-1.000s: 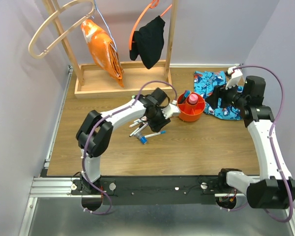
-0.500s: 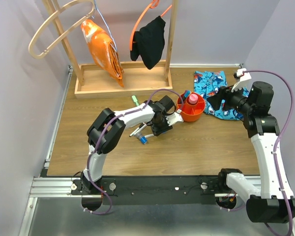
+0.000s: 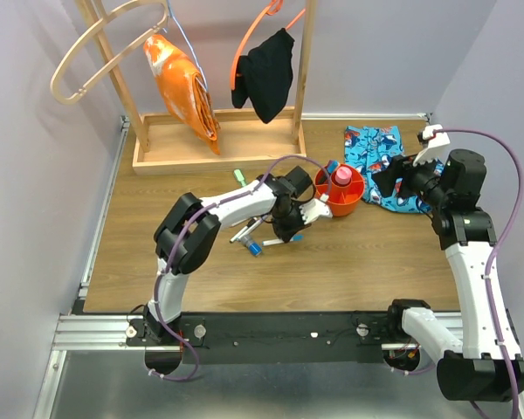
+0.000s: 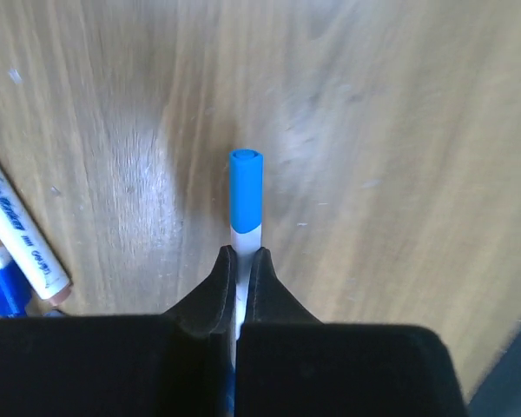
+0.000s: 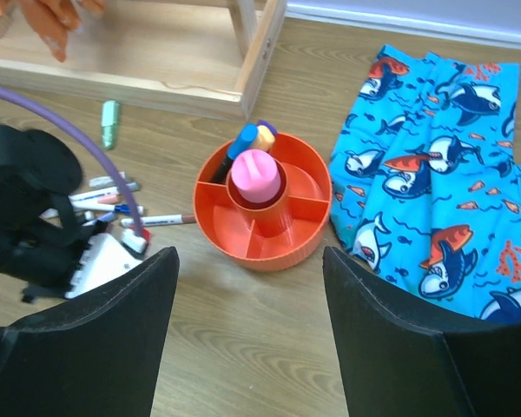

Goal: Sort the stationery into containers
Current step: Pick up the pen from the center of the board, then place the pen in the storage box.

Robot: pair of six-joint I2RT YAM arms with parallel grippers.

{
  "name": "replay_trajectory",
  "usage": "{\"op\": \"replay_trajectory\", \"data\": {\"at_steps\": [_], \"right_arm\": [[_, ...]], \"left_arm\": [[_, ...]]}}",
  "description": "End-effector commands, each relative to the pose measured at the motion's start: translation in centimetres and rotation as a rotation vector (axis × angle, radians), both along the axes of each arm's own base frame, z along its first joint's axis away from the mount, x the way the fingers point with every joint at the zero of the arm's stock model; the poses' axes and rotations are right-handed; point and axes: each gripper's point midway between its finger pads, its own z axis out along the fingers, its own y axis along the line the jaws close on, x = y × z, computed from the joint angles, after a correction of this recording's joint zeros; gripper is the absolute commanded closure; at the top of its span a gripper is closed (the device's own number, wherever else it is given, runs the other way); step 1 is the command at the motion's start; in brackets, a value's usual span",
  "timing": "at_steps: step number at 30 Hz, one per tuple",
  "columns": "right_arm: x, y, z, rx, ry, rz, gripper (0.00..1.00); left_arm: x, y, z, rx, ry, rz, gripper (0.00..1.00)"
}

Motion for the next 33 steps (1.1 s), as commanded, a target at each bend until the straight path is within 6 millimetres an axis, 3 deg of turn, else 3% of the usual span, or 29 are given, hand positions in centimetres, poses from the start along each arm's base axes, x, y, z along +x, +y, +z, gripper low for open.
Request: {"op": "replay_trajectory", "data": {"at_steps": [1,5,7,11,13,14,15,16,17,19,33], "right_arm": [[0.8,-1.4,-0.7,-0.055,-0.01,-0.064,0.25],[1.0,-1.9,-1.1,-0.067,0.002,-0.081,0.25],[1.1,-2.2,-1.1,-0.075,0.003,-0.086,0.25],[1.4,-2.6,-0.7,-0.09,-0.004,-0.104,0.25],[1.5,-2.6,-0.7,-0.1,0.004,-0.1,0.25],[1.5,-2.8,-0.8,-0.116,0.006,-0.099,0.25],[1.3,-3.0,-1.2,-0.124,0.03,-0.1,0.25],[1.5,-3.1,-1.5,-0.137,0.045,-0.1,0.25],[1.5,-3.3,-1.2,-0.158,0.043,-0.098,0.26],[1.5,-3.8,-1.9,-0.172,0.086,-0.109,0.26],[2.4,-5.7,-2.3,-0.205,0.14,-0.138,0.26]], "left_arm": [[-1.1,-4.8,11.8,-0.347,-0.007,-0.113,1.0],[-1.3,-7.1,19.4,-0.676,-0.059,-0.261,1.0],[-0.2,-7.2,22.5,-0.804,-0.122,-0.227,1.0],[2.9,-8.5,25.6,-1.088,-0.338,-0.253,1.0],[3.9,-9.2,25.4,-1.146,-0.363,-0.248,1.0],[4.6,-9.5,26.5,-1.195,-0.379,-0.238,1.0],[5.1,-9.8,26.5,-1.209,-0.364,-0.23,1.0],[5.9,-10.3,25.1,-1.211,-0.32,-0.212,1.0],[6.4,-10.7,26.4,-1.265,-0.33,-0.217,1.0],[6.9,-10.8,26.4,-1.313,-0.263,-0.172,1.0],[10.6,-13.0,19.7,-1.319,-0.175,-0.109,1.0]]}}
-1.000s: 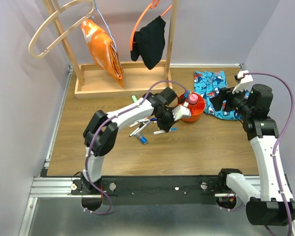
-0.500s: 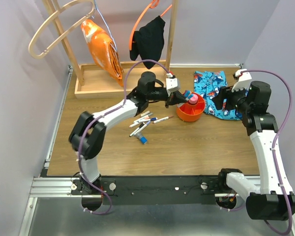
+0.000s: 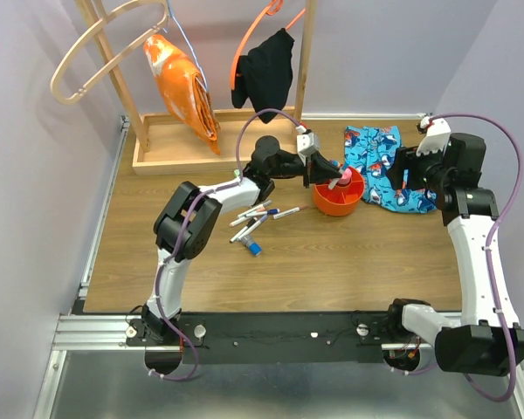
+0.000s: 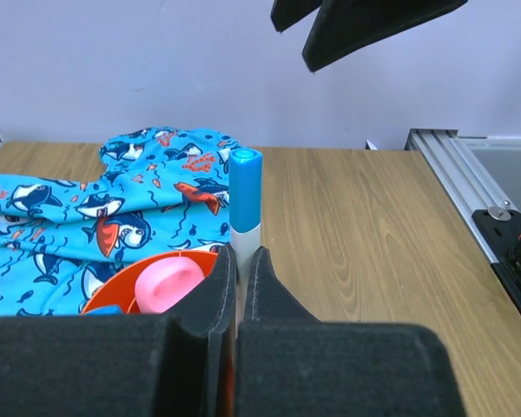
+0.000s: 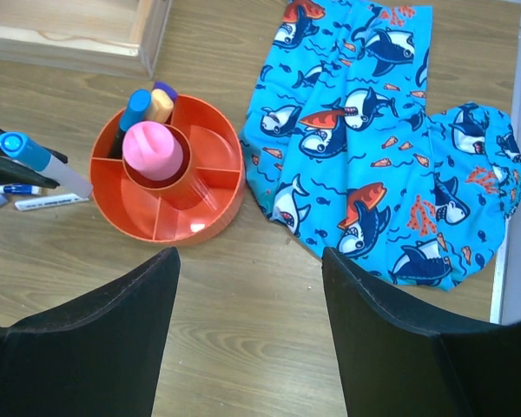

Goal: Sort the stationery into containers
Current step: Place the pen in the storage box, then pick up the pen from the center of the board.

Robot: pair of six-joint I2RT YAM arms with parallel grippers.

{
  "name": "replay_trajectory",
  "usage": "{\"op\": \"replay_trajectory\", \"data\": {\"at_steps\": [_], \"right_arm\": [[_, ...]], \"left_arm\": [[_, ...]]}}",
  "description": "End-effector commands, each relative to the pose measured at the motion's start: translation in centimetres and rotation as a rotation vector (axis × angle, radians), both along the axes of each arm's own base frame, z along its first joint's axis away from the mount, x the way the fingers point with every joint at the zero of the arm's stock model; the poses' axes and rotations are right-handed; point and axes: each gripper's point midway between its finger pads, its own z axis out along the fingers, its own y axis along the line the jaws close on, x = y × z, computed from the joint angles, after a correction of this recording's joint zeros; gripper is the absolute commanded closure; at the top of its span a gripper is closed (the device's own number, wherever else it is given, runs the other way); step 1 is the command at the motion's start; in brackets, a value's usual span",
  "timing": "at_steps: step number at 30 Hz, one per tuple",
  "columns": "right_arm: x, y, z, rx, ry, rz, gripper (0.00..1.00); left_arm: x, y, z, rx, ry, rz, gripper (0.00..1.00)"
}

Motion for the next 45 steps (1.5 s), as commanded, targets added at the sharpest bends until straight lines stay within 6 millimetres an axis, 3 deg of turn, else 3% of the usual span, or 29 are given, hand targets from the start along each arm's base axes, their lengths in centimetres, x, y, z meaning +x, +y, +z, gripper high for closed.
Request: {"op": "replay_trajectory", "data": {"at_steps": [1,10,14,17,20,22,26,28,29,30,31,32,34,35,37,38,42,45], "right_arm": [[-0.1,-1.1,0.0,-0.022,0.021,-0.022,0.26],[0.3,-1.4,-0.7,-0.008,0.042,-0.023,0.26],[0.4,-1.4,-0.9,-0.001,0.05,-0.021,0.26],[0.5,-1.3,-1.0,0.004,0.05,-0.017,0.26],[0.5,-1.2,-0.9,0.012,0.044,-0.014,0.26],[0.5,-1.1,-0.8,0.016,0.039,-0.01,0.26],[0.3,-0.7,-0.8,0.036,0.024,-0.003,0.26],[0.2,-0.4,-0.9,0.048,0.013,0.007,0.26],[-0.1,-0.2,-0.6,0.054,-0.001,0.011,0.26],[-0.2,-0.1,-1.3,0.06,0.002,0.013,0.26],[-0.3,0.0,-1.3,0.066,-0.003,0.017,0.26],[-0.5,0.2,-1.2,0.072,-0.014,0.016,0.26],[-0.6,0.2,-1.6,0.077,-0.026,0.014,0.26],[-0.7,0.2,-1.6,0.08,-0.029,0.01,0.26],[-0.9,0.2,-1.7,0.081,-0.047,0.004,0.26],[-0.9,0.1,-1.7,0.083,-0.05,-0.004,0.26],[-1.0,0.3,-1.0,0.094,-0.07,-0.004,0.26],[-1.1,0.3,-0.2,0.092,-0.087,-0.002,0.26]], "left_arm": [[0.8,-0.3,-1.3,-0.031,0.001,-0.021,1.0],[1.3,0.3,-4.8,-0.012,0.053,-0.007,1.0],[2.0,0.4,-5.6,0.0,0.068,0.022,0.61],[2.5,0.5,-5.8,0.011,0.06,0.044,0.42],[2.8,0.8,-5.5,0.019,0.044,0.056,0.36],[2.6,1.0,-5.4,0.023,0.045,0.052,0.35],[1.9,2.9,-2.5,0.035,0.055,0.068,0.33],[2.3,4.5,-2.7,0.092,0.055,0.099,0.33],[1.6,5.7,-3.8,0.2,0.157,0.109,0.34],[1.8,6.2,-3.4,0.25,0.16,0.12,0.35],[2.1,7.0,-4.2,0.328,0.076,0.135,0.36],[1.2,8.8,-6.9,0.489,0.181,0.178,0.37],[1.5,10.3,-7.5,0.597,0.132,0.206,0.36],[1.2,12.0,-9.9,0.724,0.19,0.246,0.37],[1.6,12.7,-10.5,0.798,0.191,0.254,0.37],[1.2,13.4,-12.3,0.87,0.214,0.238,0.39],[2.5,13.9,-14.0,0.925,0.197,0.285,0.43],[2.7,13.2,-15.1,0.947,0.175,0.296,0.43]]}}
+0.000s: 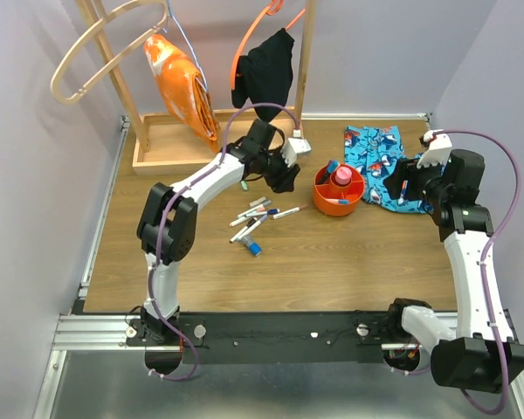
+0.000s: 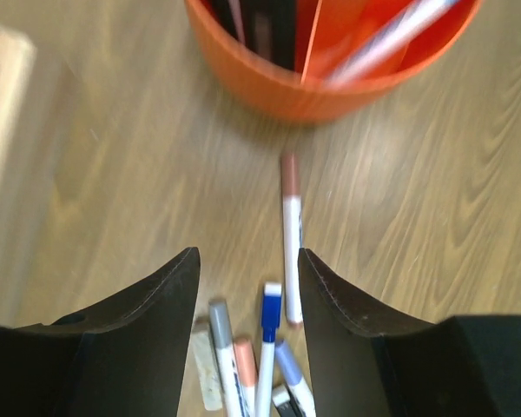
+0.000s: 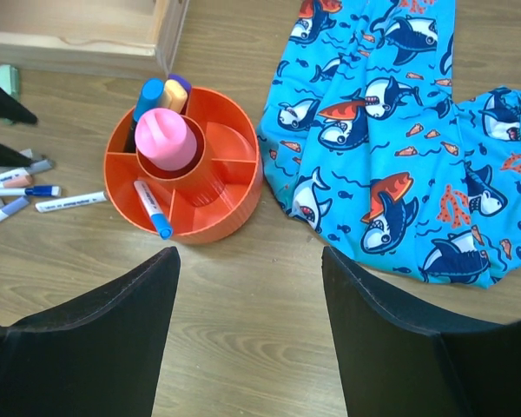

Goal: Sort the stationery into containers
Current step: Pick up the pen from the center of the board.

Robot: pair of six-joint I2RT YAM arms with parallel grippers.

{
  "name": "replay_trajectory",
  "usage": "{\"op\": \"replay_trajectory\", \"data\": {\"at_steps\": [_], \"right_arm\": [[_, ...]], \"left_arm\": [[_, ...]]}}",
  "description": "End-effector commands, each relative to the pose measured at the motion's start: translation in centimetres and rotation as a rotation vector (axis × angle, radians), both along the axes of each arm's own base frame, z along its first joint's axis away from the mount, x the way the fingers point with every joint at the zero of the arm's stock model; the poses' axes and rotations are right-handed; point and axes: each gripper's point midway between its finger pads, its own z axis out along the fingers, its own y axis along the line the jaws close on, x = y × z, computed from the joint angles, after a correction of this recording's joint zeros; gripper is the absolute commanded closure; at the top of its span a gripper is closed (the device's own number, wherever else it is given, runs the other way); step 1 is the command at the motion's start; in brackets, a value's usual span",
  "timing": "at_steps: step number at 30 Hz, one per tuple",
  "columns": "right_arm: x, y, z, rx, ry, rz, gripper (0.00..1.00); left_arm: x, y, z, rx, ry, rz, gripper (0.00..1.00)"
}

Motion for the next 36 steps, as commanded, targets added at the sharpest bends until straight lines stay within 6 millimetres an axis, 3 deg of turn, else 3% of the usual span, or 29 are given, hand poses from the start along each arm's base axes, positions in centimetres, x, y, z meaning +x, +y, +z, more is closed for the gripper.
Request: {"op": "replay_trajectory", "data": {"at_steps": [1,8,16,24,28,29,31,33,34,35,36], "right_arm": [[0.2,0.2,2.2,0.013,-0.071,0.003,0.26],[-0.1,0.0,2.9,0.001,-0.09,-0.004,0.26],[-0.8,-0.1,2.2,-0.008,-0.068,-0.012,0.26],[-0.2,-0.4,2.4,-0.02,-0.072,-0.017,0.25],[-0.2,-0.4,2.3,-0.02,-0.069,-0.018,0.25],[-0.2,-0.5,2.3,-0.022,-0.069,-0.019,0.25],[-0.2,-0.5,2.3,-0.023,-0.068,-0.02,0.25],[-0.3,-0.6,2.2,-0.03,-0.065,-0.025,0.25],[-0.3,-0.7,2.3,-0.033,-0.067,-0.029,0.25],[-0.3,-0.8,2.2,-0.037,-0.064,-0.03,0.25],[-0.3,-0.8,2.2,-0.037,-0.064,-0.03,0.25]], "left_arm": [[-1.2,1.9,-5.7,0.216,0.059,0.014,0.43],[-2.1,-0.6,-8.9,0.29,0.064,-0.027,0.43],[-1.8,-2.4,-10.2,0.315,0.076,-0.004,0.45],[-2.2,-1.9,-12.1,0.373,0.152,0.008,0.7],[-3.2,-2.0,-12.4,0.373,0.19,-0.036,0.81],[-4.3,-2.0,-12.4,0.366,0.237,-0.071,0.85],[-4.6,-2.5,-10.9,0.325,0.246,-0.098,0.92],[-5.2,-3.5,-6.8,0.182,0.256,-0.15,1.0],[-5.6,-3.3,-5.9,0.144,0.265,-0.155,1.0],[-4.9,-4.2,-1.8,0.033,0.187,-0.157,1.0],[-5.2,-4.4,0.2,-0.051,0.168,-0.194,1.0]]}}
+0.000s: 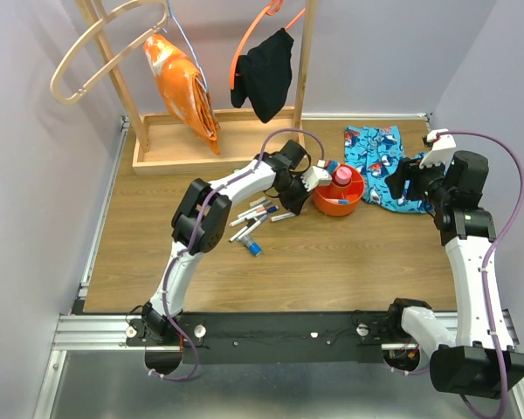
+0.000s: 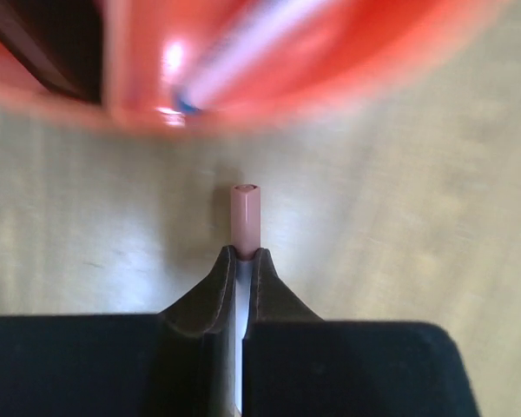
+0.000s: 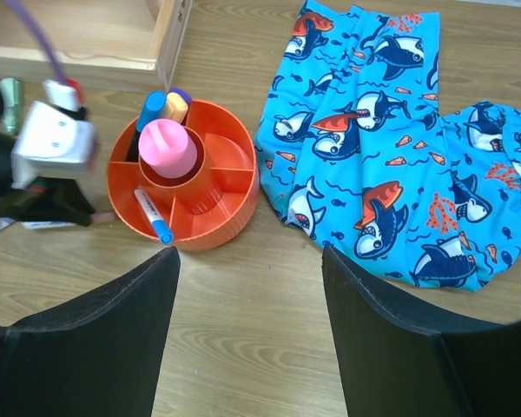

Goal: Sort the stationery into containers
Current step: Pick up the pen from the center of the board, then place the pen in the storage box.

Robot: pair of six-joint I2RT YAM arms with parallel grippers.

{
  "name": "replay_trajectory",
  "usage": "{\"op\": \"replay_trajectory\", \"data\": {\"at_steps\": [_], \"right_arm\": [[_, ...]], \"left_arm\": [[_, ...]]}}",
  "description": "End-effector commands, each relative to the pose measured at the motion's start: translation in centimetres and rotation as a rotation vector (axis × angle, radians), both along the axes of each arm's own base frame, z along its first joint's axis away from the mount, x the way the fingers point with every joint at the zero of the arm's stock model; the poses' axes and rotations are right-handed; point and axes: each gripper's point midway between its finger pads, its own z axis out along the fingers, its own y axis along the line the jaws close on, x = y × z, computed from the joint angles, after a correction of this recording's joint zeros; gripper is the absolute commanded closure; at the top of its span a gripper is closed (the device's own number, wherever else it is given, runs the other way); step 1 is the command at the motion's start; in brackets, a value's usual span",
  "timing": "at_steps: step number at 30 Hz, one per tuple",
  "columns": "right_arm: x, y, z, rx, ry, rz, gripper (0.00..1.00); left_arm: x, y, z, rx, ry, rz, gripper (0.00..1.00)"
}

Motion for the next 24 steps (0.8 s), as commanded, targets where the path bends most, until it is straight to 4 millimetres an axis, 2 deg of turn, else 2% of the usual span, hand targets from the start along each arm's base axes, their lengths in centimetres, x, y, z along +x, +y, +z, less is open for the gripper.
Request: {"op": "replay_trajectory", "data": {"at_steps": [1,2,4,5,7,8,9,10,11,12,13,14,16,17,19,20,24], "right_arm": [[0.0,-0.7,0.7,-0.033,-0.015,-0.024,0.25],[0.0,-0.8,0.4,-0.032,-0.01,-0.027,0.25],[0.1,-0.7,0.2,-0.024,-0.007,-0.028,0.25],[0.1,-0.8,0.0,-0.022,-0.002,-0.031,0.25],[0.0,-0.6,-0.3,-0.018,0.003,-0.025,0.26],[0.1,-0.6,-0.4,-0.017,0.004,-0.025,0.26],[0.1,-0.6,-0.4,-0.017,0.004,-0.02,0.26],[0.1,-0.5,-0.4,-0.015,0.002,-0.019,0.26],[0.2,-0.5,-0.5,-0.016,0.004,-0.015,0.26],[0.2,-0.4,-0.5,-0.015,0.001,-0.009,0.26],[0.2,-0.4,-0.4,-0.016,-0.003,-0.006,0.26],[0.3,-0.3,-0.3,-0.015,-0.004,-0.001,0.26],[0.3,-0.2,-0.2,-0.018,-0.006,0.005,0.26],[0.3,-0.2,-0.2,-0.017,-0.003,0.007,0.26],[0.3,-0.2,-0.3,-0.017,0.008,0.009,0.27],[0.4,-0.2,-0.2,-0.02,0.007,0.011,0.27],[0.2,-0.4,-0.7,-0.033,0.04,0.013,0.27]], "left_arm": [[-2.4,-1.4,10.3,-0.375,-0.009,-0.096,1.0],[-1.6,-2.4,14.7,-0.495,-0.144,-0.125,1.0],[-2.5,-2.8,16.5,-0.59,-0.157,-0.137,1.0],[-1.9,-3.5,19.6,-0.68,-0.254,-0.161,1.0],[-2.1,-4.3,22.0,-0.773,-0.254,-0.172,1.0],[-1.9,-5.0,24.2,-0.855,-0.324,-0.219,1.0],[-2.2,-5.3,25.3,-0.91,-0.36,-0.263,1.0],[-2.5,-5.4,25.0,-0.945,-0.319,-0.246,1.0],[-2.3,-5.9,26.6,-1.03,-0.411,-0.289,1.0],[-2.3,-6.1,26.0,-1.044,-0.397,-0.294,1.0],[-2.0,-6.7,27.0,-1.059,-0.406,-0.318,1.0],[-1.8,-7.4,26.3,-1.075,-0.375,-0.323,1.0],[-1.4,-8.2,26.4,-1.095,-0.359,-0.324,1.0],[-1.2,-8.8,25.4,-1.09,-0.345,-0.325,1.0],[-0.9,-9.3,25.1,-1.1,-0.353,-0.332,1.0],[-0.7,-9.7,24.0,-1.094,-0.33,-0.327,1.0],[-0.6,-10.6,22.2,-1.098,-0.304,-0.325,1.0]]}}
